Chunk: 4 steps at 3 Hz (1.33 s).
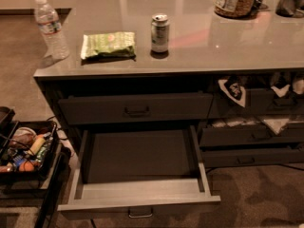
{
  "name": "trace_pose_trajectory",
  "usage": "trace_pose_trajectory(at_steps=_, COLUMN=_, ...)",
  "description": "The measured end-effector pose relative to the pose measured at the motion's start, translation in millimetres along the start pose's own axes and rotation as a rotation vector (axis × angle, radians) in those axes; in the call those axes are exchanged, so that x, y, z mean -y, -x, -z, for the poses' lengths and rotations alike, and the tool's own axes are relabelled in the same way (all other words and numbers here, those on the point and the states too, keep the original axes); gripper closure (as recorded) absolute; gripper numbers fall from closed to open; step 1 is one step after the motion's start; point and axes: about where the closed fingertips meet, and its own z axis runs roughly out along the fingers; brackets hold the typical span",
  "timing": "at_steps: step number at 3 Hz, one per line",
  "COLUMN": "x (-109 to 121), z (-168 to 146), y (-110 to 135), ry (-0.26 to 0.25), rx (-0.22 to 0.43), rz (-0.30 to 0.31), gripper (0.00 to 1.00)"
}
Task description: Close middle drawer
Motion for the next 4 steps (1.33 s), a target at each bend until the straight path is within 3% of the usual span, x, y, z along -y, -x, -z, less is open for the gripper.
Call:
trace_pose_trajectory(at_steps=1, x=-1.1, z=-17.3, y=-11.5, ry=0.004, rx=0.112, rz=-0.032, gripper=0.0)
trace_pose_trajectory(at_steps=3, x=-0.1, z=-19.7, y=-7.5, ry=0.021, rx=0.101, rz=-0.006, gripper=0.0)
trace_pose_trajectory(at_steps=4, x=-5.5, z=-41.0, y=-4.2, ry=0.115, rx=0.083, rz=0.063, gripper=0.0)
